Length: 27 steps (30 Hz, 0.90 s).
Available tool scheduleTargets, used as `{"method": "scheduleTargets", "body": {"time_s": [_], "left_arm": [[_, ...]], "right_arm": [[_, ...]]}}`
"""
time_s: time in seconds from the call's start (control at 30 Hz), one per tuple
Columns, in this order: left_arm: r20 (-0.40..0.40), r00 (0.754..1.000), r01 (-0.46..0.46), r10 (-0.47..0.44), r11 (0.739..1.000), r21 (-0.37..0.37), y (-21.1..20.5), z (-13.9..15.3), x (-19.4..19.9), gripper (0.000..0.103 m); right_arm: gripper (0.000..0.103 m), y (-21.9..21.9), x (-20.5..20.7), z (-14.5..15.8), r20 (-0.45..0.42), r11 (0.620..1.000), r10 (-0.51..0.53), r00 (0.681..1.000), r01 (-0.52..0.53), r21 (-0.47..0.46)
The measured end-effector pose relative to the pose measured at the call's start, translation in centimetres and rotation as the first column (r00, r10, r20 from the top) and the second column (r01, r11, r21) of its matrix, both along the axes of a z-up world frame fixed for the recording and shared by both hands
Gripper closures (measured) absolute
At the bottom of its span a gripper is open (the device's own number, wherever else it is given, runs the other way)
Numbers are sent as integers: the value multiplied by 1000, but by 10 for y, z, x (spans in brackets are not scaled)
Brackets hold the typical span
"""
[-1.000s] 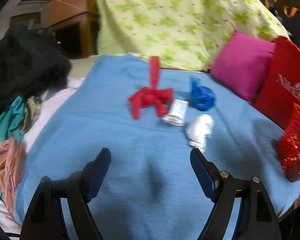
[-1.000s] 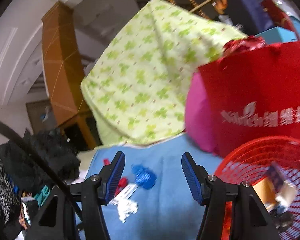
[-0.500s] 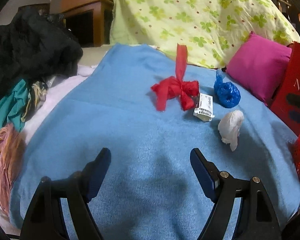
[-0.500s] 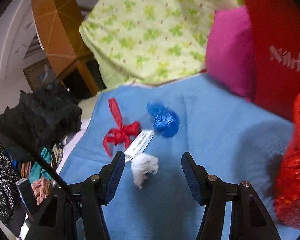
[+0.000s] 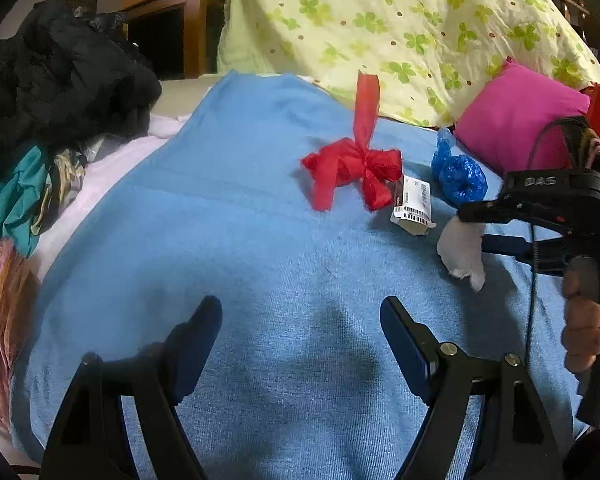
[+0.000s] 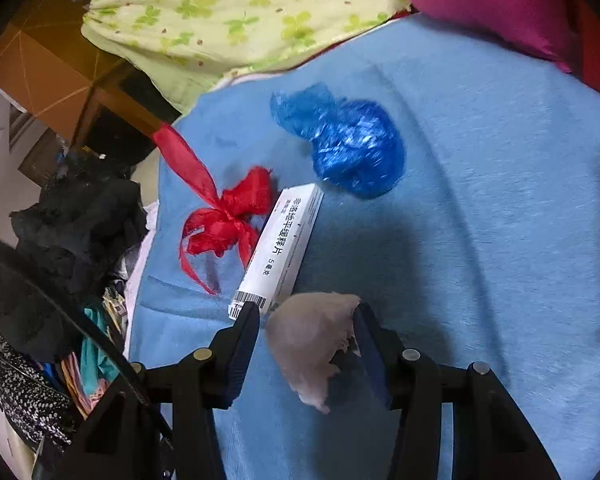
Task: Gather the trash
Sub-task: 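Grasp the white medicine box with left tool while right tool grasps white tissue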
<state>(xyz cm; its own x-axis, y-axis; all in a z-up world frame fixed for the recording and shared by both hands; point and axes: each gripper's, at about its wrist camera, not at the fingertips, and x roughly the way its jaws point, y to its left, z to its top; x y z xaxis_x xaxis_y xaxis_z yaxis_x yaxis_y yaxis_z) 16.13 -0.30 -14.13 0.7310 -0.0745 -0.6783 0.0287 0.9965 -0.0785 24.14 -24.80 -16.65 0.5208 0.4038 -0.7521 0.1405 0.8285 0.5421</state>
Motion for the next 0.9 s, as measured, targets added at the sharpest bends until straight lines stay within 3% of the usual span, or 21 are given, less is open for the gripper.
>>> {"method": "scheduleTargets", "body": {"time_s": [0.27,0.57,0.67,0.9], "left_arm": [[-9,1000,26,-26,999,29,-13,-4,5,21],[59,992,111,-110,994,-1,-47,4,39,21],[63,985,164,-163,986,-16,-61,4,59,21],[0,968,249,-249,967,-58,-83,-2,100,21]], "right_arm": [[76,-5,-4,2,6,999,5,1000,-4,-48],[77,-52,-31,28,75,996,-65,995,69,-61],[77,-66,-40,35,90,990,-81,993,91,-110],[77,-78,-47,28,54,985,-73,996,80,-152]]}}
